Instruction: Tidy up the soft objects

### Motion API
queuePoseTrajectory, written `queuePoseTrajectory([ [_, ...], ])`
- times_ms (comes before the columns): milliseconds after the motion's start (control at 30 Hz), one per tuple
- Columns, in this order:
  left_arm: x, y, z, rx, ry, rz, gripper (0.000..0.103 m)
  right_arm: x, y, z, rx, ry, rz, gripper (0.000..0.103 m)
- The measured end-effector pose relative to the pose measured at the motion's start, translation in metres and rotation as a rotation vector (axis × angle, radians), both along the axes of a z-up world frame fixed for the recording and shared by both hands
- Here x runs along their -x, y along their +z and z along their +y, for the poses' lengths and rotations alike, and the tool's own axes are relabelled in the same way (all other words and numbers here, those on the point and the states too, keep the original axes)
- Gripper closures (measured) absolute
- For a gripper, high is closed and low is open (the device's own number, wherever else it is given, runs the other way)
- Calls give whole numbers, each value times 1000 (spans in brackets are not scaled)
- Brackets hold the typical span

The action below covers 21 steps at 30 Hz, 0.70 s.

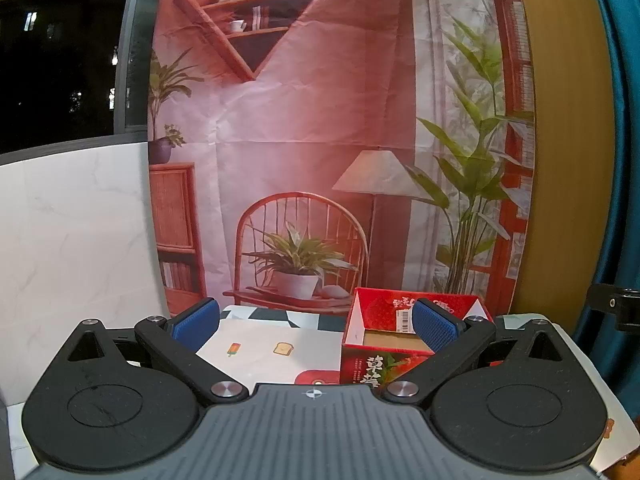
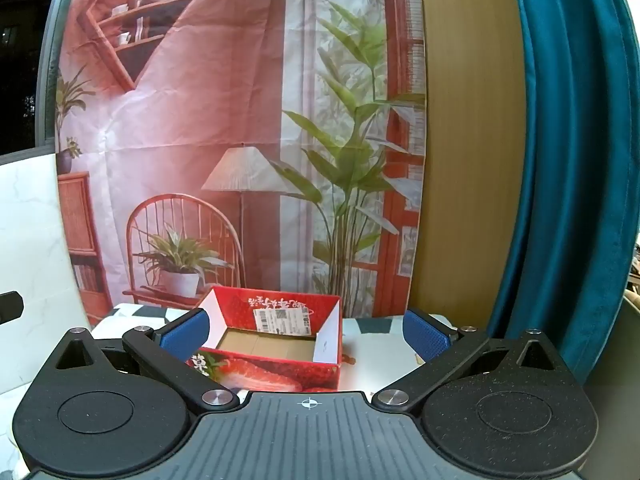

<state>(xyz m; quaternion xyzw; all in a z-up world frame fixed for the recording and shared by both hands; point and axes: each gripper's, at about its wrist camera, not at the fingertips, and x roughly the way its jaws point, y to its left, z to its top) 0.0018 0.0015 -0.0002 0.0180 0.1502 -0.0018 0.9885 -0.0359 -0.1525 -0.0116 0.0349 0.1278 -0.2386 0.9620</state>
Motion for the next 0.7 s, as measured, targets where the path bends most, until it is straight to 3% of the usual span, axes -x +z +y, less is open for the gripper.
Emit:
queuePoseTrajectory([
  [700,1,-1,0,-2,-11,-1,0,0,0,-1,-2,0,0,0],
])
